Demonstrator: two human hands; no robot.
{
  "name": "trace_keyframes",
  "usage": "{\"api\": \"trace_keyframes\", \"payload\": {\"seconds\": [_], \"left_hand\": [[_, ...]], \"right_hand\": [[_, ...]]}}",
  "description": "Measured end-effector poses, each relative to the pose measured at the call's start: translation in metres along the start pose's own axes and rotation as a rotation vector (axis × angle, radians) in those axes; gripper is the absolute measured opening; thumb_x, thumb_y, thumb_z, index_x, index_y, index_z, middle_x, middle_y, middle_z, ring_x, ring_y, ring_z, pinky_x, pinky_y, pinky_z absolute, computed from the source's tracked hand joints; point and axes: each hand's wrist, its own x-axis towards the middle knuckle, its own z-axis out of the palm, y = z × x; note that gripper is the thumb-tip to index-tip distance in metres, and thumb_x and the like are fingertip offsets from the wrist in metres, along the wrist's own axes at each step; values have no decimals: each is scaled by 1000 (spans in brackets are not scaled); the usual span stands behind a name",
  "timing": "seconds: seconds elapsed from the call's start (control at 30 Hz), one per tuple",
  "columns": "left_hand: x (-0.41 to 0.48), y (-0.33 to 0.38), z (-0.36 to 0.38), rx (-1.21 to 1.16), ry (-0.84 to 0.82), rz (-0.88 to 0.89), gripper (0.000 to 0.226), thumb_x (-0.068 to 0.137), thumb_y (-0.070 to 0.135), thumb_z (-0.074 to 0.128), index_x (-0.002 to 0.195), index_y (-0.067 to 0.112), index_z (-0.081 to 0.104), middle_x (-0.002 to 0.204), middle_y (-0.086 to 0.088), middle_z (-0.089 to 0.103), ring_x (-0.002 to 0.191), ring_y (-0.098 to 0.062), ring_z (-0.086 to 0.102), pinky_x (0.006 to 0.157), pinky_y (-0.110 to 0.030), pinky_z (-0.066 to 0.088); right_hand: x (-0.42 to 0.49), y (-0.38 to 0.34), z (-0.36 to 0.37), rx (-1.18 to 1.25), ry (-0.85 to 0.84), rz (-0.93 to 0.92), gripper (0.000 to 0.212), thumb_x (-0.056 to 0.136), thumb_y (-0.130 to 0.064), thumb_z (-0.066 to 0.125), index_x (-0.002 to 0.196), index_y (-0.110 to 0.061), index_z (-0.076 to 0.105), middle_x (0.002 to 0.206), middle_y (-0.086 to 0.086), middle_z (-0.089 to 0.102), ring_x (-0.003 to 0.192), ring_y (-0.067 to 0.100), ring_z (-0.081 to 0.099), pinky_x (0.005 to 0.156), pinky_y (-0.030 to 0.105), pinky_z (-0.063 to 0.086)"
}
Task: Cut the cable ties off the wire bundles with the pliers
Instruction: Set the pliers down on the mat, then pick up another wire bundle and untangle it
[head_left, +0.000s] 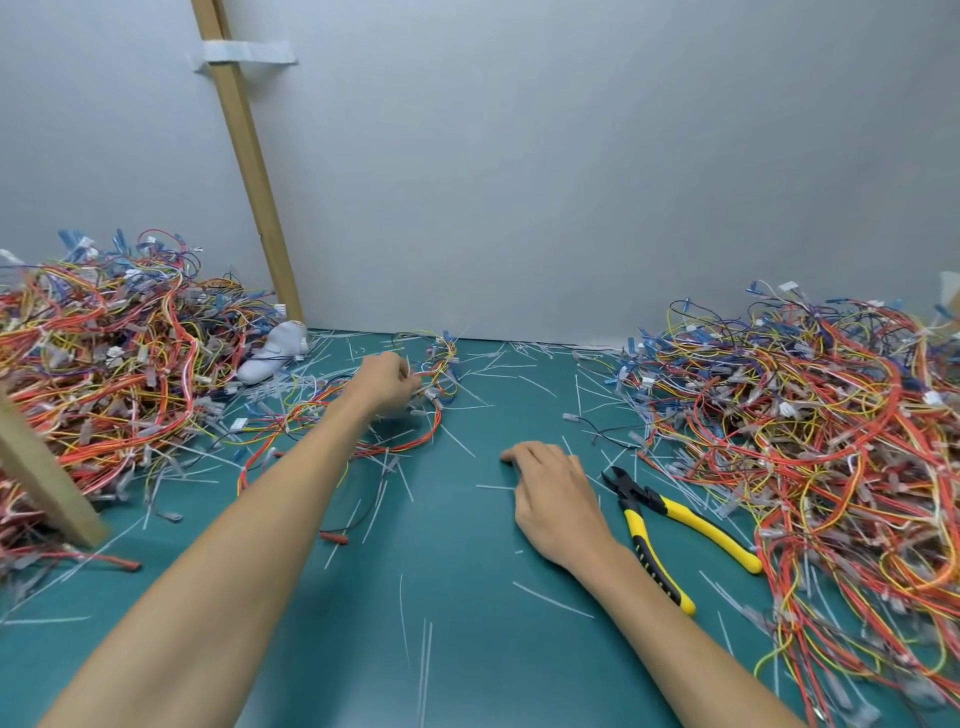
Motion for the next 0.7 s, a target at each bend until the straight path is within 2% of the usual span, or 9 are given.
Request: {"api": "trace_keyframes", "payload": {"seconds": [0.23, 0.37, 0.4, 0.5, 0.6, 0.63, 0.67, 0.7], "left_hand": [[14, 39, -80, 101, 318, 251, 23, 98, 22, 53, 103, 4, 66, 99, -22, 66, 93, -38, 60, 78, -40, 48], [14, 70, -139, 123, 666, 462, 24, 97, 22, 50, 101, 4, 66, 100, -20, 64, 94, -40, 57, 76, -46, 47], [13, 77, -150, 159, 691, 500, 24, 96, 23, 50, 101, 5, 66, 100, -19, 64, 94, -40, 57, 77, -47, 47], [8, 96, -173, 234, 610, 493, 21, 92, 22, 55, 102, 10, 69, 101, -17, 68, 96, -39, 59, 80, -46, 50], [-1, 110, -190, 79, 882, 484, 25, 91, 24, 49, 100, 11, 68, 98, -13, 67, 92, -37, 59, 76, -44, 50], [-4, 114, -194, 74, 893, 475, 25, 91, 26, 49, 99, 11, 68, 97, -13, 67, 90, -36, 59, 75, -43, 50], [-7, 118, -198, 107, 805, 455, 23, 90, 27, 52, 97, 13, 70, 94, -13, 68, 87, -35, 60, 74, -41, 51], [-12, 123, -200, 171, 639, 423, 20, 89, 27, 57, 94, 14, 72, 89, -11, 70, 81, -30, 62, 69, -36, 50]], "right_hand": [[0, 0, 0, 14, 8, -3, 39, 94, -10, 40, 130, -20, 51, 133, -6, 52, 124, 15, 41, 101, 27, 25], [-1, 0, 0, 18, 16, -4, 38, 95, -10, 40, 130, -21, 51, 133, -7, 51, 124, 14, 40, 103, 27, 26], [-1, 1, 0, 17, 14, -5, 38, 95, -11, 40, 130, -21, 51, 133, -7, 51, 124, 14, 40, 103, 26, 25], [0, 0, 0, 27, 17, -6, 37, 95, -11, 40, 129, -20, 52, 132, -6, 52, 124, 14, 41, 103, 27, 26], [-1, 1, 0, 37, 19, 0, 38, 95, -10, 40, 129, -20, 52, 132, -6, 52, 123, 14, 41, 103, 27, 26], [-1, 1, 0, 45, 18, 1, 37, 95, -10, 40, 128, -20, 53, 132, -6, 53, 123, 14, 42, 103, 27, 26], [-2, 1, -1, 51, 13, -3, 37, 95, -10, 40, 128, -20, 54, 132, -7, 53, 123, 14, 42, 102, 27, 26], [-2, 0, -2, 63, 14, -7, 36, 95, -11, 40, 126, -20, 55, 130, -7, 54, 122, 13, 43, 102, 27, 27]]}}
